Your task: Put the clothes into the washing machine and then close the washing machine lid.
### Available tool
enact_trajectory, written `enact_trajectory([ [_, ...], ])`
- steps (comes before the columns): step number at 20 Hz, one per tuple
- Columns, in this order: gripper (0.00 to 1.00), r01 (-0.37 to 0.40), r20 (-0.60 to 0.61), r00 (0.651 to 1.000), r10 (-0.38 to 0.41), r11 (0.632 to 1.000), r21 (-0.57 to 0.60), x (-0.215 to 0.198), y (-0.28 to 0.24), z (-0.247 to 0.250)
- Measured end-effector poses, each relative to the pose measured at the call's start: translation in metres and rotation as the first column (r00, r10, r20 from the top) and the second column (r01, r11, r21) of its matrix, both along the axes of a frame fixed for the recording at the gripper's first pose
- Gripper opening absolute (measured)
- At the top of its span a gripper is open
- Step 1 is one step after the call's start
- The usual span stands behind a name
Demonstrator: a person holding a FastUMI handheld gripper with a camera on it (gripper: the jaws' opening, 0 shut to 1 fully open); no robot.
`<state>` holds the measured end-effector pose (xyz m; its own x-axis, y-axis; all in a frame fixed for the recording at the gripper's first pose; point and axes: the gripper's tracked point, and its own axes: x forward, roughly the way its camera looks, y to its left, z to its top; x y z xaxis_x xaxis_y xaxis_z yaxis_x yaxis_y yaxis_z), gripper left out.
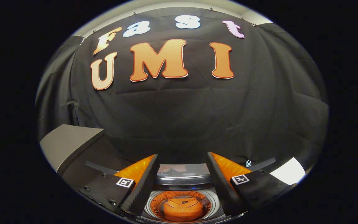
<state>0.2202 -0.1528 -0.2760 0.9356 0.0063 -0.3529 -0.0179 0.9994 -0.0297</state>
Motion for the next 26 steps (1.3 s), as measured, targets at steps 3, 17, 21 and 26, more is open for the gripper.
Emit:
enact_trajectory([
  [3, 0.98, 0.012, -0.017, 1.0, -0.012, 1.0, 0.001, -0.012, -0.001, -0.017],
  [17, 0.99, 0.048, -0.275, 0.961, -0.028, 0.997, 0.068, -0.08, 0.006, -0.135],
  [21, 0.98, 0.041, -0.221, 0.975, -0.026, 0.997, 0.064, -0.084, 0.014, -0.089],
  [26, 0.98, 0.004, -0.06, 0.998, -0.001, 0.999, 0.048, -0.093, 0.034, 0.023],
])
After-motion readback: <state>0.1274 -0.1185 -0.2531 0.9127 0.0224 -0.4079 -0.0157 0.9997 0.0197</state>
